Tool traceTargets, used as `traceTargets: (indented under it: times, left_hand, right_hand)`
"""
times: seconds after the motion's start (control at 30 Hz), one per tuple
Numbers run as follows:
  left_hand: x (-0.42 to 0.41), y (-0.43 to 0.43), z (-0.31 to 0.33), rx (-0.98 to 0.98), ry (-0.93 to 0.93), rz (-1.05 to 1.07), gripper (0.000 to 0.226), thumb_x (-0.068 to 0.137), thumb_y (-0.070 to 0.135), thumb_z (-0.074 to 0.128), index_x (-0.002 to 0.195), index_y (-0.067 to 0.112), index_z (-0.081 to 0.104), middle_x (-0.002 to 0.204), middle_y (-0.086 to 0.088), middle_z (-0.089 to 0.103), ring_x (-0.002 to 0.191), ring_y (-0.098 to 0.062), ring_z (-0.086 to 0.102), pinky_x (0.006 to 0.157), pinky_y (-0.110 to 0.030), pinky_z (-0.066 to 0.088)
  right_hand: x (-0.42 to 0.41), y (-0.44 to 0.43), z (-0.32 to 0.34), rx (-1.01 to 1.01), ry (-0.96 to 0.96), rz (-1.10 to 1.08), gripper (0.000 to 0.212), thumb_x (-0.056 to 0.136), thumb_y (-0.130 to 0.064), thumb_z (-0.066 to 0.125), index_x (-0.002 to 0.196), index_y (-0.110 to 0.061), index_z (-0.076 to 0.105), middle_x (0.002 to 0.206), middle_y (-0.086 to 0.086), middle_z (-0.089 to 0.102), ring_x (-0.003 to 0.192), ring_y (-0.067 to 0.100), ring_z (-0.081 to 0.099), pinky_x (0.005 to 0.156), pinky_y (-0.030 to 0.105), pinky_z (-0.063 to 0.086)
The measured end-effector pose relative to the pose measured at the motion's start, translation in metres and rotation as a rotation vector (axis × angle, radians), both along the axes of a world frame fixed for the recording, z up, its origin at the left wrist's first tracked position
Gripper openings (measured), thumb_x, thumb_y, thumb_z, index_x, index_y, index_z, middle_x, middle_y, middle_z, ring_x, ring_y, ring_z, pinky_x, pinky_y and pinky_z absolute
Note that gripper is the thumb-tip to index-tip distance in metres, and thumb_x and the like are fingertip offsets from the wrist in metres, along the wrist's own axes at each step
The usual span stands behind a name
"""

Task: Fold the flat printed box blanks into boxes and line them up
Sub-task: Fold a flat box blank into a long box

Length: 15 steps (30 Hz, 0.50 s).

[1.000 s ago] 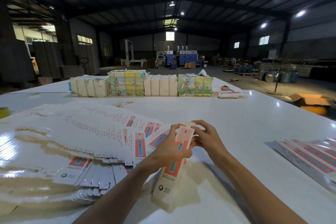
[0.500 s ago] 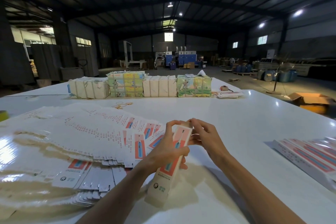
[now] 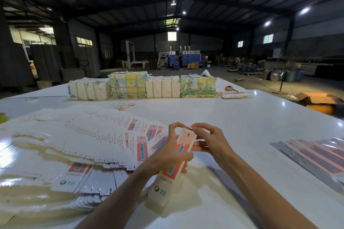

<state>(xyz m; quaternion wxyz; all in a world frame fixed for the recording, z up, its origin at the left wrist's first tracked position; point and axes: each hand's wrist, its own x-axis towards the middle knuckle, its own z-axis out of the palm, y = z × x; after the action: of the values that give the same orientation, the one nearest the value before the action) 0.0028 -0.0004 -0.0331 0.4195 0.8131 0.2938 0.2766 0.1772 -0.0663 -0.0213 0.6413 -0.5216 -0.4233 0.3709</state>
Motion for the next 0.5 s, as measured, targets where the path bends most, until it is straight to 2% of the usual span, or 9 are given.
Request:
traceTargets:
  times: [0.13, 0.23, 0.3, 0.37, 0.5]
  left_hand:
    - [-0.0007, 0.0001, -0.0013, 0.0, -0.047, -0.008, 0.097, 0.071, 0.028, 0.083, 0.133, 0.068, 0.02, 0.107, 0.021, 0.051, 0.085, 0.007, 0.072, 0.054, -0.021, 0.059]
    - [0.0003, 0.0017, -0.0035, -0.003, -0.068, -0.032, 0.096, 0.073, 0.023, 0.085, 0.132, 0.07, 0.025, 0.101, 0.03, 0.056, 0.083, -0.004, 0.076, 0.056, -0.026, 0.061]
    - [0.0022, 0.003, -0.0058, -0.003, -0.072, -0.047, 0.09, 0.074, 0.023, 0.084, 0.131, 0.068, 0.03, 0.106, 0.018, 0.06, 0.081, -0.014, 0.078, 0.056, -0.029, 0.062]
    - [0.0034, 0.0028, -0.0067, -0.005, -0.084, -0.049, 0.085, 0.076, 0.023, 0.083, 0.129, 0.067, 0.033, 0.109, 0.006, 0.062, 0.08, -0.018, 0.079, 0.057, -0.03, 0.062]
    - [0.003, 0.0064, -0.0071, -0.017, -0.128, -0.039, 0.084, 0.078, 0.02, 0.084, 0.126, 0.067, 0.033, 0.112, 0.007, 0.06, 0.084, -0.015, 0.078, 0.058, -0.029, 0.062]
  right_hand:
    - [0.001, -0.0005, 0.0005, -0.012, 0.006, -0.011, 0.014, 0.102, -0.016, 0.064, 0.106, -0.011, 0.076, 0.091, 0.024, 0.078, 0.083, 0.042, 0.079, 0.067, 0.038, 0.066]
    - [0.0, -0.0009, 0.0015, -0.012, 0.005, -0.022, 0.015, 0.102, -0.013, 0.062, 0.106, -0.009, 0.076, 0.091, 0.023, 0.078, 0.082, 0.041, 0.079, 0.066, 0.038, 0.065]
    - [-0.0013, -0.0009, 0.0014, -0.029, -0.023, -0.032, 0.016, 0.104, -0.013, 0.061, 0.106, -0.009, 0.076, 0.09, 0.021, 0.078, 0.08, 0.038, 0.079, 0.065, 0.037, 0.065]
    - [-0.0022, -0.0012, 0.0012, -0.033, -0.027, -0.023, 0.015, 0.104, -0.013, 0.062, 0.107, -0.009, 0.076, 0.091, 0.021, 0.078, 0.08, 0.036, 0.08, 0.066, 0.036, 0.064]
    - [-0.0016, -0.0022, 0.0027, 0.002, 0.001, 0.036, 0.02, 0.106, -0.014, 0.058, 0.109, -0.01, 0.078, 0.097, 0.02, 0.079, 0.088, 0.033, 0.079, 0.073, 0.036, 0.064]
